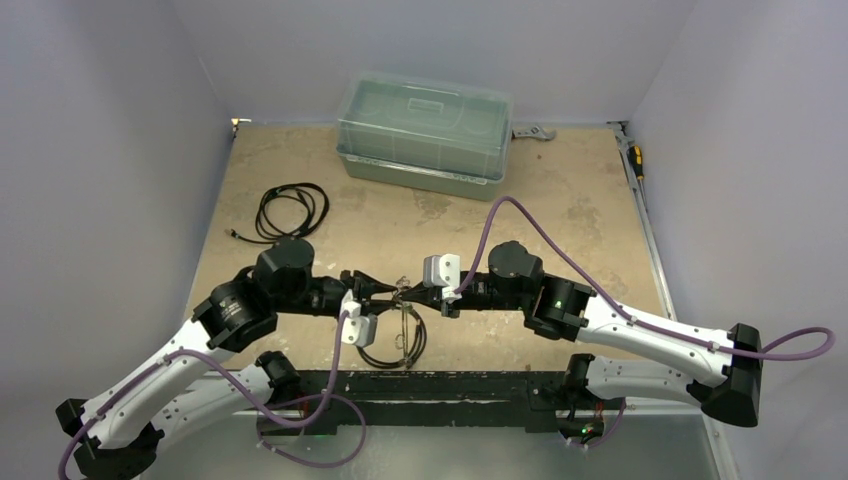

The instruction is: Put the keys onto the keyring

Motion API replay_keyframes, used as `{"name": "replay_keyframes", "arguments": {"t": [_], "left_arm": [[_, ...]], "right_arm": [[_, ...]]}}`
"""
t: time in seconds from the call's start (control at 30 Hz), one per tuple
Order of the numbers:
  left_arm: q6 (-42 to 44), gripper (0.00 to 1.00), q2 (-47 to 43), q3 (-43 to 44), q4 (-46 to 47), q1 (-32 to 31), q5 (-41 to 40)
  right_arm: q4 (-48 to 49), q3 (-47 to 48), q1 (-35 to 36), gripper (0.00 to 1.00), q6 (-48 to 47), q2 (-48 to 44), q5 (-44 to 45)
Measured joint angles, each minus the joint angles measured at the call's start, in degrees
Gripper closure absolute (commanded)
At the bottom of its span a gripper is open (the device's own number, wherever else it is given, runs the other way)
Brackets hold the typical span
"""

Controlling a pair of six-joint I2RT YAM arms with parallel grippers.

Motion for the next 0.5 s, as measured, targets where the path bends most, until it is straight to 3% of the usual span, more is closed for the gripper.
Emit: {"name": "replay_keyframes", "arguments": {"t": [0.3,0.4,0.5], "left_arm": [[-0.2,0.89,-0.9,0.0,0.0,0.0,-1.1],[-0.3,1.0,-0.9,0.0,-0.1,0.0,-1.1],[-0.6,1.0,-1.0,0.0,-0.4,0.0,-1.2]], "right_arm": [[0.0,0.0,0.0,1.0,0.0,0.0,0.0],[0.0,0.0,0.0,1.0,0.0,-0.1,0.1],[0.0,0.0,0.0,1.0,-0.1,-0.2,0.2]]}}
